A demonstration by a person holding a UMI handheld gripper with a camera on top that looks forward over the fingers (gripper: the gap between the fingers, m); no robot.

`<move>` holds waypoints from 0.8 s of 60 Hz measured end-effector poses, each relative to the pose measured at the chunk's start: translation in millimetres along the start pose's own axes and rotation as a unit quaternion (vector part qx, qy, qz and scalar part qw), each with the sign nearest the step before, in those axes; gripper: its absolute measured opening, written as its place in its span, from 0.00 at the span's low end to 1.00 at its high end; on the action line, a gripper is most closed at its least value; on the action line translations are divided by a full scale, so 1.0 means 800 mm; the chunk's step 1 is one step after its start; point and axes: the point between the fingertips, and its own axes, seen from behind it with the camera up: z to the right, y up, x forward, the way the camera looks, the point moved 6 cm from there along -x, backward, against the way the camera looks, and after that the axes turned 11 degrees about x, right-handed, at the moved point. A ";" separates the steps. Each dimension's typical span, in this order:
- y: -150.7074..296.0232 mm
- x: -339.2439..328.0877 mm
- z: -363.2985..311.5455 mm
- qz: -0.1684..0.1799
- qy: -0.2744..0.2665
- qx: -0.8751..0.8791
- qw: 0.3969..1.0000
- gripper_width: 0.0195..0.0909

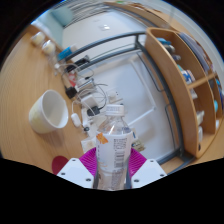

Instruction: Pour water

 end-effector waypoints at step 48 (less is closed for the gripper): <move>-0.047 0.020 -0.037 0.058 0.089 0.552 0.827 0.27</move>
